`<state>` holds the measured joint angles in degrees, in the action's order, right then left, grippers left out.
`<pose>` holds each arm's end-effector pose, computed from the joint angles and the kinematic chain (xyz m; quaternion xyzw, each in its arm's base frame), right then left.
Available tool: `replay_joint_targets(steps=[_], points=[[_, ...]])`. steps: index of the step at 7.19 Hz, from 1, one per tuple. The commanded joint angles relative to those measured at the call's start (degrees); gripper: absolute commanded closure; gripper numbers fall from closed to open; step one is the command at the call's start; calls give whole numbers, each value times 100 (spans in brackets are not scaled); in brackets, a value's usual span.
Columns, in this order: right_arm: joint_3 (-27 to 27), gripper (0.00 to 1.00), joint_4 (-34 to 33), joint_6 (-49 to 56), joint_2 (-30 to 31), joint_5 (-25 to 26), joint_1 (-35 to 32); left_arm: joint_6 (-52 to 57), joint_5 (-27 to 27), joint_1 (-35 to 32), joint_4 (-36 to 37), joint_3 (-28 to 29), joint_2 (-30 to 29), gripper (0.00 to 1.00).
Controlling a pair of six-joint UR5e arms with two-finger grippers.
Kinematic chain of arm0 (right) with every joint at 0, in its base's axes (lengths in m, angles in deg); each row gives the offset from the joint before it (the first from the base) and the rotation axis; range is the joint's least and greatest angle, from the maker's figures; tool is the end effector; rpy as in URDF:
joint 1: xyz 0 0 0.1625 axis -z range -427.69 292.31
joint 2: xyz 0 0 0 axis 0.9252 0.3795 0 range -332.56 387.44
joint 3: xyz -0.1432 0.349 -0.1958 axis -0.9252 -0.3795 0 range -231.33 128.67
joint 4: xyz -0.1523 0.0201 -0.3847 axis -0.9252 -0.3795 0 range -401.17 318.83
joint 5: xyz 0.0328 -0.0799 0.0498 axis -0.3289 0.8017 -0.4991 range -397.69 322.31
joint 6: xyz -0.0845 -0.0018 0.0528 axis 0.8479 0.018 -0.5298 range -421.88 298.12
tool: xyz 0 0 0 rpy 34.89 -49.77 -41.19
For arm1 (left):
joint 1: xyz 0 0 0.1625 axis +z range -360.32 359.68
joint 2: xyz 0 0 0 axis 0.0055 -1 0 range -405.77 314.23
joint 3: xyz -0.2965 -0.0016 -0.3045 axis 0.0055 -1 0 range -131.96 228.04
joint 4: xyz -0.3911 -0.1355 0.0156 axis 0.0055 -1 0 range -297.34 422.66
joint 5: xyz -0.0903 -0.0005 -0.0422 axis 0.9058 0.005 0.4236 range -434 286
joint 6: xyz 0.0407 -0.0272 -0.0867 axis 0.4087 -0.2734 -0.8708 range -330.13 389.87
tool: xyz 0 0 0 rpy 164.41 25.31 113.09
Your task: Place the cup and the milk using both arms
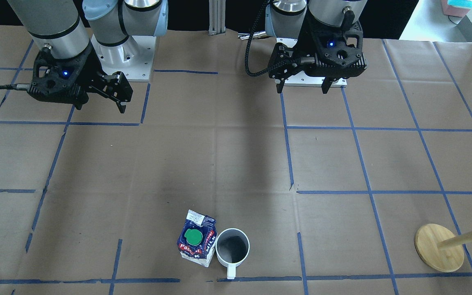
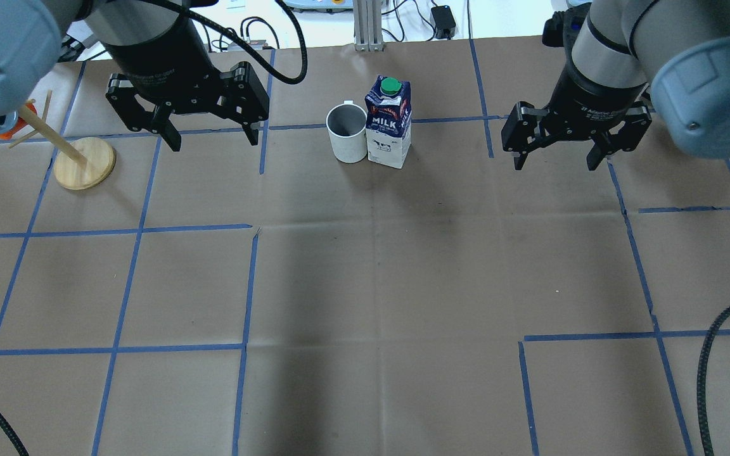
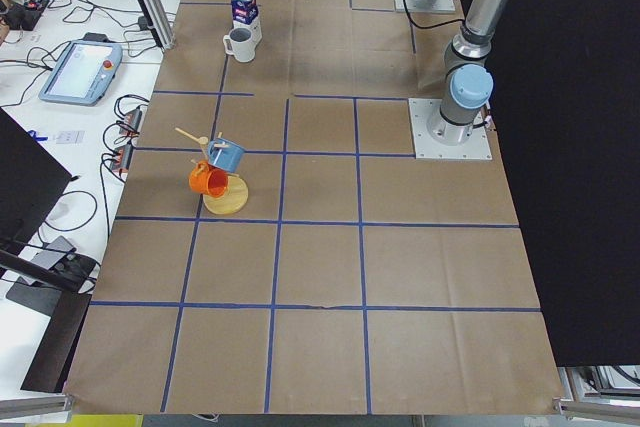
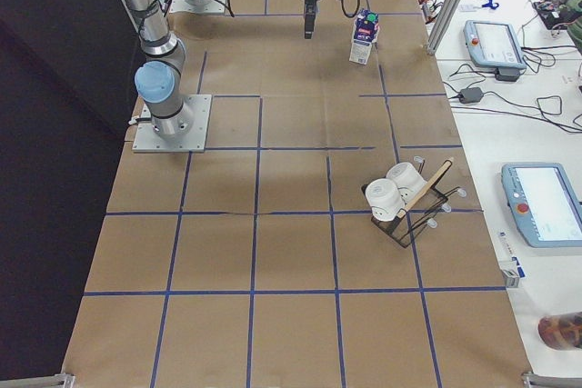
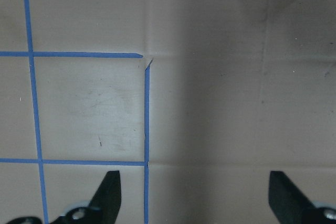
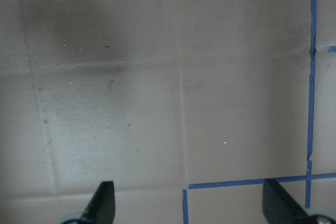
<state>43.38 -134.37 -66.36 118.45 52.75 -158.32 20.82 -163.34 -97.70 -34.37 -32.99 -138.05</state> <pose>0.1378 -0.4812 0.4616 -0.0337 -0.9994 -0.0042 0.0040 -0.1983 -0.4840 0.5326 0.0146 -0.9999 -0.0038 0.0053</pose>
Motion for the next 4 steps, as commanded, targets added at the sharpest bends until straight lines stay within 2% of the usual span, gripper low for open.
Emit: replay_joint_targets(steps=[1, 4], points=[[3, 0, -5, 9, 4, -1, 1, 0, 4, 0, 0, 0, 0, 0], [21, 0, -5, 44, -5, -1, 1, 0, 4, 0, 0, 0, 0, 0]])
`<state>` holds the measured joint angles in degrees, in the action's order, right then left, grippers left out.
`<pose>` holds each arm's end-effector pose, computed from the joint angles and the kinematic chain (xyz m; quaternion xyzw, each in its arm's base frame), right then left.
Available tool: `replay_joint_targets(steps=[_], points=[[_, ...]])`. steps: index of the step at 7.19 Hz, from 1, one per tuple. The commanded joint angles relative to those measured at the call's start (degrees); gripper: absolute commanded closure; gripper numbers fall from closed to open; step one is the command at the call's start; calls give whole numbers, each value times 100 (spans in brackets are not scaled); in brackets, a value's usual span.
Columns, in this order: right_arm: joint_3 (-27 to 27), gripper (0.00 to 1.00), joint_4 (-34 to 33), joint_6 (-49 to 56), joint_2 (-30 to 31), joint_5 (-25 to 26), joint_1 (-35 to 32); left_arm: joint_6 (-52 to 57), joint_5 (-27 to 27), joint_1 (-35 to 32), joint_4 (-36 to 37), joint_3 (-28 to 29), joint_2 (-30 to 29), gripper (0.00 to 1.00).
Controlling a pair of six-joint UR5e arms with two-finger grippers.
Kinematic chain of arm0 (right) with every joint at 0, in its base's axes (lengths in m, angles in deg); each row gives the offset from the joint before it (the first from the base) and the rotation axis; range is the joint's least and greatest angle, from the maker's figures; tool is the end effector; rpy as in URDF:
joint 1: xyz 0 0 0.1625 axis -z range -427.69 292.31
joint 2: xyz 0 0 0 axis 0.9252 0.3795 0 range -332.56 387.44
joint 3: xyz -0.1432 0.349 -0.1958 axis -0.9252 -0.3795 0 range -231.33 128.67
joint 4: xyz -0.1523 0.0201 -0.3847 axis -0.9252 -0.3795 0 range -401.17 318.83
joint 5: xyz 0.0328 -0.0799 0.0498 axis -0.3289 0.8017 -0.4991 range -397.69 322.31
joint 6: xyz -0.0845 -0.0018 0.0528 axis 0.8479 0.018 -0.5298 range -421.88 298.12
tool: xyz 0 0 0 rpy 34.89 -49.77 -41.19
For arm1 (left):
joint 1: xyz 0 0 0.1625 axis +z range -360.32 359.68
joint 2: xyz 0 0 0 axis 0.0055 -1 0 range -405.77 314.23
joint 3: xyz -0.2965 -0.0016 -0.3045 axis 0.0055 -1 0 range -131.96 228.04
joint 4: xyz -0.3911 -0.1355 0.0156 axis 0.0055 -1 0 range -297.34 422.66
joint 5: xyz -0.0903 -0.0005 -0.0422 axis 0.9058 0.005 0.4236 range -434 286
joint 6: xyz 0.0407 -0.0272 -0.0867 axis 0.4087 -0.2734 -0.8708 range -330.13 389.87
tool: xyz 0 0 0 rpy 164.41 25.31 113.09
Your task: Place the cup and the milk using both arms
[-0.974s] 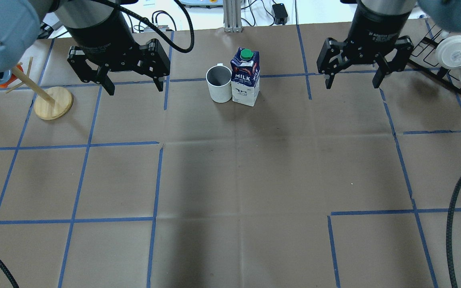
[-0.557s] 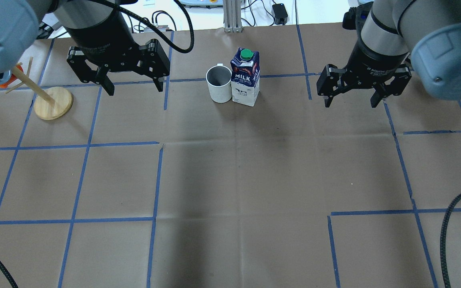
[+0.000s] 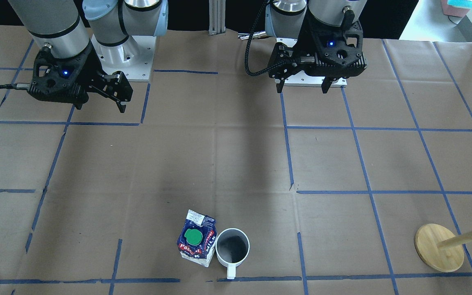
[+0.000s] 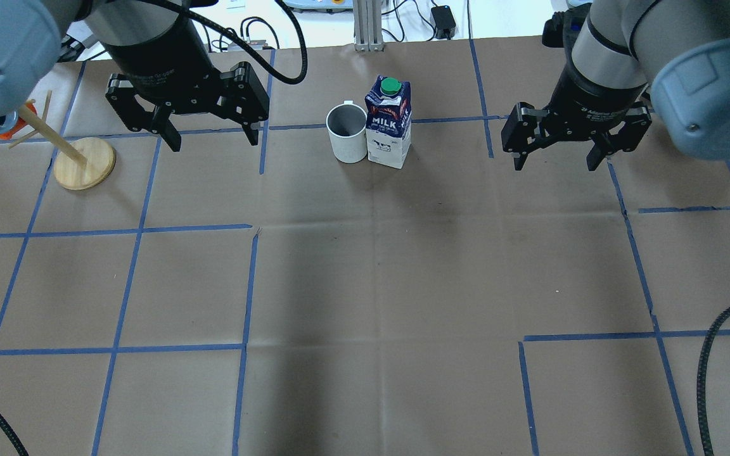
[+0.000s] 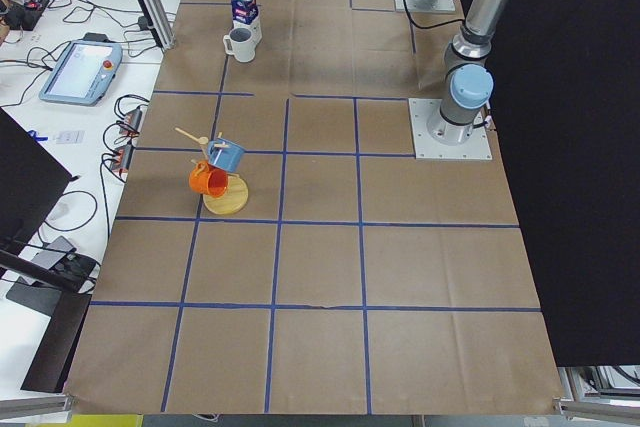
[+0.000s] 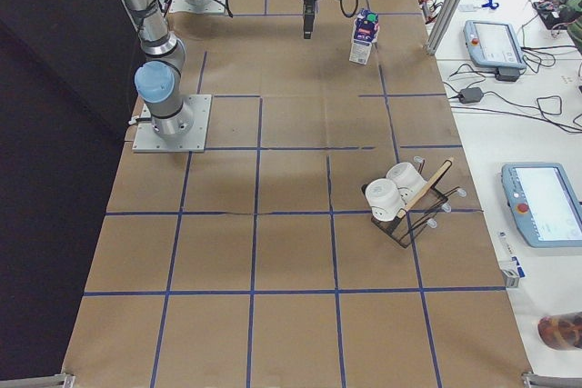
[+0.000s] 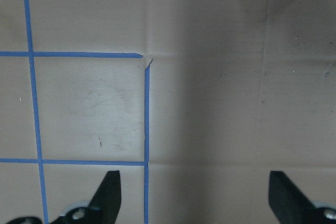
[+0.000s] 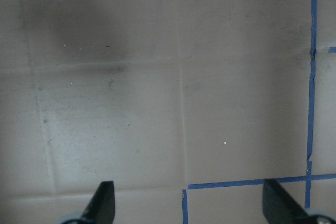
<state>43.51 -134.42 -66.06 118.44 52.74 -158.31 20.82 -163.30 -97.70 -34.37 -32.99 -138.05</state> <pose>0.1377 -0.4811 0.4605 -0.0312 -0.9995 -0.0050 0.0040 -0.1984 -0.4840 0.5326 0.0146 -0.9999 -0.0039 0.0056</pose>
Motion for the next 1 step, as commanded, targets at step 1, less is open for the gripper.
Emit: replay_joint_targets(steps=[1], points=[[16, 0, 0, 23, 5, 0, 0, 0, 0, 0, 0, 0, 0, 0]])
